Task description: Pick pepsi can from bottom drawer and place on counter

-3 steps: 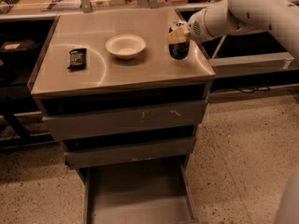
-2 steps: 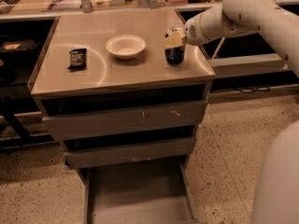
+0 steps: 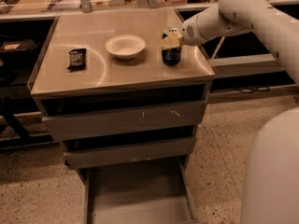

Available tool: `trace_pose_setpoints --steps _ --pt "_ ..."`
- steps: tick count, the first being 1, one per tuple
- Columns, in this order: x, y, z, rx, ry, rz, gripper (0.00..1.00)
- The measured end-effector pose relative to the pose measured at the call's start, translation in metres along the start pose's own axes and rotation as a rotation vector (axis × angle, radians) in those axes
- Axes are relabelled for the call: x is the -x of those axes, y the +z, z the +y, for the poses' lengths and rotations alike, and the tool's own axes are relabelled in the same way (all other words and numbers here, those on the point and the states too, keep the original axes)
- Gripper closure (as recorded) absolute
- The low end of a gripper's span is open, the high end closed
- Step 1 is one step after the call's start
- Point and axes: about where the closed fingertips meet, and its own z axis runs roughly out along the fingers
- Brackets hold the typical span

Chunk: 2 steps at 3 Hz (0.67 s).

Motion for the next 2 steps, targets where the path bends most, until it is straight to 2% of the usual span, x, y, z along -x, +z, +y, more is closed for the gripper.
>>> trace_pose_setpoints --steps 1,2 --pt "0.0 0.0 0.0 0.0 0.0 0.0 0.79" --pt "0.0 0.0 0.0 0.0 0.0 0.0 0.56"
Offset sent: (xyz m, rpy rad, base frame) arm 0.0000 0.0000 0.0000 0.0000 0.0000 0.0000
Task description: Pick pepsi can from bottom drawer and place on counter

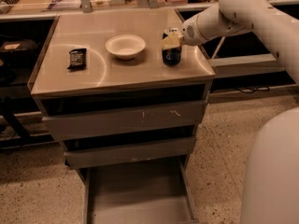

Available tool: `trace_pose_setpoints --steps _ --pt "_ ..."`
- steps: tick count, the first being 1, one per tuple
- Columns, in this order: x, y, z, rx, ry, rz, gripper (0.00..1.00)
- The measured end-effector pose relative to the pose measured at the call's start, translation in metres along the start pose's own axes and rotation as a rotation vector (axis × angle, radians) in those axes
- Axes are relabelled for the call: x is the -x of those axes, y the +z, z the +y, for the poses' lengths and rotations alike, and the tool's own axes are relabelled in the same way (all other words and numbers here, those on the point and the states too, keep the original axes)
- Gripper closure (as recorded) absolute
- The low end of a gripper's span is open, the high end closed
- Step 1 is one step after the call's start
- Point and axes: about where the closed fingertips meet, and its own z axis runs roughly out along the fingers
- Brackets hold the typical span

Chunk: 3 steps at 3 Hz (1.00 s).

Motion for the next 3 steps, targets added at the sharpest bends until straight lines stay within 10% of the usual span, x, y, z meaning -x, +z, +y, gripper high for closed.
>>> trace_pose_setpoints --steps 3 --pt "0.0 0.0002 0.0001 0.0 0.0 0.0 0.0"
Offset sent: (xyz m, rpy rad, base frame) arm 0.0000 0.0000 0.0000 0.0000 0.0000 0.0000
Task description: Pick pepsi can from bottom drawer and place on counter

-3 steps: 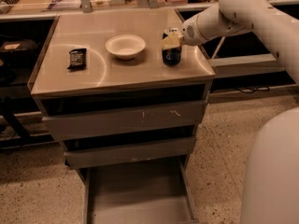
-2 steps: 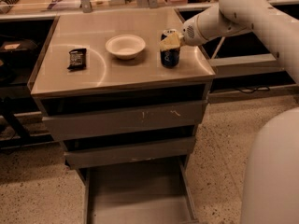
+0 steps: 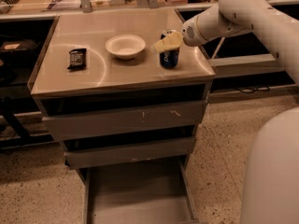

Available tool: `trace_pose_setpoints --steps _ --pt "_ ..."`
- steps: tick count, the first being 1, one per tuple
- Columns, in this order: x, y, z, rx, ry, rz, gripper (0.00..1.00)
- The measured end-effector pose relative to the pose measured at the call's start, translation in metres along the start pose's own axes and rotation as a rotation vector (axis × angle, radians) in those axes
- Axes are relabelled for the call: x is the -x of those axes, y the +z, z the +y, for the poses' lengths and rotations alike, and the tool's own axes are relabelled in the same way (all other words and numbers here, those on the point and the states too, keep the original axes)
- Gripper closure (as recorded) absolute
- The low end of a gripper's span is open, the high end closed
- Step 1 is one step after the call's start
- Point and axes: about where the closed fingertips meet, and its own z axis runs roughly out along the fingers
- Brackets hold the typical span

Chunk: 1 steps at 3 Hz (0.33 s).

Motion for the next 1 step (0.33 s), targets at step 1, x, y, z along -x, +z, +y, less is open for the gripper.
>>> trace_pose_setpoints --steps 1 --pt "0.0 0.0 0.0 0.0 0.0 0.0 0.0"
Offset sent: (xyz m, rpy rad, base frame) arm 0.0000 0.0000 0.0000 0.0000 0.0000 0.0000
